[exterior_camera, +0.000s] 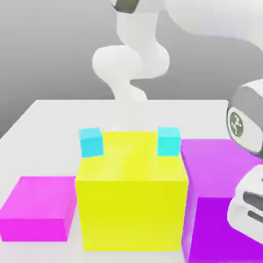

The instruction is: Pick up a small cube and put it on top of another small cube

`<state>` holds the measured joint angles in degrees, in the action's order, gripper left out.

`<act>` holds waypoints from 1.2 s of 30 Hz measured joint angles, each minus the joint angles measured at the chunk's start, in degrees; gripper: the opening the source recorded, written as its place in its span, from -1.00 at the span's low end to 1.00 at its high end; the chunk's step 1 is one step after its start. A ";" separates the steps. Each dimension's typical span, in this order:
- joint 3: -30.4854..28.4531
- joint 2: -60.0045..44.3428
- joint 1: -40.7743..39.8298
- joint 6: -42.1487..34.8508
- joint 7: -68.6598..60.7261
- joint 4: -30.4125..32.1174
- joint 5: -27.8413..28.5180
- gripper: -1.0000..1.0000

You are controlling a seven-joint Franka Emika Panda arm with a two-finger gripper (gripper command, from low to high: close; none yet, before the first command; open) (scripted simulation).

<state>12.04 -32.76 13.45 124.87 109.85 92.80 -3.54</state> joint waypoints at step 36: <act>20.01 44.52 6.71 19.16 -38.56 63.38 -24.98 -1.00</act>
<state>32.06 11.75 20.17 144.03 71.29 156.17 -28.52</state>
